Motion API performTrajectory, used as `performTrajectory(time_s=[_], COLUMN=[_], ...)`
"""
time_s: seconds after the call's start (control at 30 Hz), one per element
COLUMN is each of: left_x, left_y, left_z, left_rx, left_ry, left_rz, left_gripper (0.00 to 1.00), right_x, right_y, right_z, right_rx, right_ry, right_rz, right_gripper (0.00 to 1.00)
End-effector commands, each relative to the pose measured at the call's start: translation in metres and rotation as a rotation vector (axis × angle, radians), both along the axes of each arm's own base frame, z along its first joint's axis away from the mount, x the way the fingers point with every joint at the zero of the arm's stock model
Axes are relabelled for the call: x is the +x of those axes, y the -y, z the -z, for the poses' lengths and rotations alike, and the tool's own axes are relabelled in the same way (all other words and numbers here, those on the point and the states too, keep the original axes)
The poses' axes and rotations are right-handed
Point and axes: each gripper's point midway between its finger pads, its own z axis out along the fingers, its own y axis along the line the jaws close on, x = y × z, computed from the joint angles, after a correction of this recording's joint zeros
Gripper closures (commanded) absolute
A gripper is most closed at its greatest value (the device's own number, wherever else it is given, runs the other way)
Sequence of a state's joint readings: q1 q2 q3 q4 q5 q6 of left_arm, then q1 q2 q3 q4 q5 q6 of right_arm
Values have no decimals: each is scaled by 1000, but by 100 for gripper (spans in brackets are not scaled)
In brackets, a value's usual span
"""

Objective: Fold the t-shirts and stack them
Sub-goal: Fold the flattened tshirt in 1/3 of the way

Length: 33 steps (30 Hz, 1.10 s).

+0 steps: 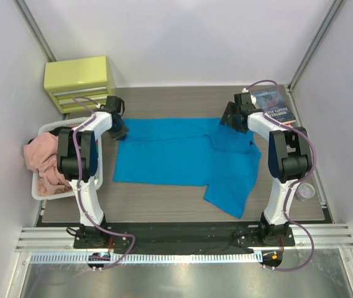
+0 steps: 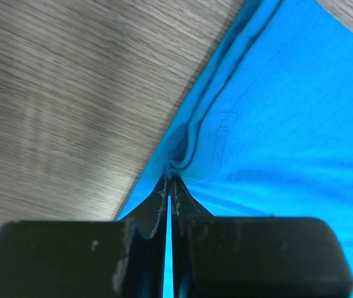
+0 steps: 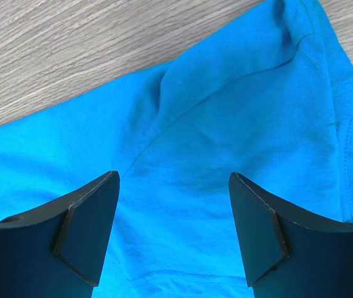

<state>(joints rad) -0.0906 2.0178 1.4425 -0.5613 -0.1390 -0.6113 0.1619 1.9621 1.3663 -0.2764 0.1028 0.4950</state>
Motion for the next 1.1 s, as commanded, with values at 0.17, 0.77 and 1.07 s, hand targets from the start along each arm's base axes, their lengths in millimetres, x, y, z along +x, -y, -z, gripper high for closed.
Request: performTrajectory(time_s=[0.17,0.77,1.07], left_x=[10,4,2], left_y=[-11,-28,-28], left_z=[-41,-36,-37], left_rx=[62,150,155], left_ry=[66,18,-8], left_rz=[43,64,65], left_gripper=[94,100,69], right_x=[2,-9,-18], right_y=[-2,1,6], right_z=[-13,-7,-14], right_rx=[-6,-22,-58], right_ry=[30,7,-12], right_rz=[-10,-18,-37], right_gripper=[23,23,24])
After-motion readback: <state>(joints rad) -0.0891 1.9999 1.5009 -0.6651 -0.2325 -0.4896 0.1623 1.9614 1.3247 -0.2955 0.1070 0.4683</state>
